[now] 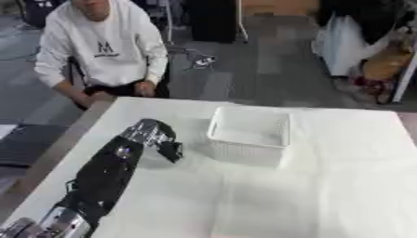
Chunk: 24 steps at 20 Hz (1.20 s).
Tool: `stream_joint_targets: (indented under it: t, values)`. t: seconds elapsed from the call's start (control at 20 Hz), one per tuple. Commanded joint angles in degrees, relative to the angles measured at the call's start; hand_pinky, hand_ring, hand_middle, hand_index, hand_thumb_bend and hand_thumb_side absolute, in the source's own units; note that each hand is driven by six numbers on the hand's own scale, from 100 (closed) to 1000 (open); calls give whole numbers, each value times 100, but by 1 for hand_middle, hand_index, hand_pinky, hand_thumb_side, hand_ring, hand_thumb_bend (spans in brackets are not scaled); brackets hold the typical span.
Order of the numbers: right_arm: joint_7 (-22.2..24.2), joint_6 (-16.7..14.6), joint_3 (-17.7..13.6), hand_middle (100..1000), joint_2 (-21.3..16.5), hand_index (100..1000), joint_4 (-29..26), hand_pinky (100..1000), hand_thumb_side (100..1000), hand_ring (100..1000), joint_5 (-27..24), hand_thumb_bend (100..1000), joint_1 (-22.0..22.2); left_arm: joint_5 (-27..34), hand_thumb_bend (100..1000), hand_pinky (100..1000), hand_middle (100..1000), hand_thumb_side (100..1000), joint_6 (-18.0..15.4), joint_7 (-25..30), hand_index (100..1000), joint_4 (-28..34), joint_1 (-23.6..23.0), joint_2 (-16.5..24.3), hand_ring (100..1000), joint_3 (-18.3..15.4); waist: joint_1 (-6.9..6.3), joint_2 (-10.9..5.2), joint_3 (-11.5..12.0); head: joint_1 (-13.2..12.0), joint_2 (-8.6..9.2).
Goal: Pick up objects on the table and place them in the box.
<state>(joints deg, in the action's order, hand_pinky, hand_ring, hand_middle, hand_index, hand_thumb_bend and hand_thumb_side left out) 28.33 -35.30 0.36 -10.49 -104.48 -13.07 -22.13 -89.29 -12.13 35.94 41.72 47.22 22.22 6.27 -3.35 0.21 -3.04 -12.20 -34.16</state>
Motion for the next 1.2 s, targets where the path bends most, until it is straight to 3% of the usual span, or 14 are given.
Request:
stream_joint_targets:
  t: [0.05,0.65,1.2]
  values:
    - [625,-607,-24,374,-3,487,-95,100,868,384,-38,100,-58,-101,766,207,630,1000,36,-54,678,35,92,54,411,-58,12,-67,4,-61,67]
    - [646,-618,-25,374,0,487,-85,100,869,384,-51,100,-70,-344,700,218,634,1000,112,-207,679,-22,63,37,416,-93,20,-56,9,-77,83]
    - [658,-607,-28,373,10,487,-89,100,870,383,-51,100,-69,-475,620,199,623,1000,357,-733,673,-120,57,-16,407,-154,18,-40,-12,-109,103]
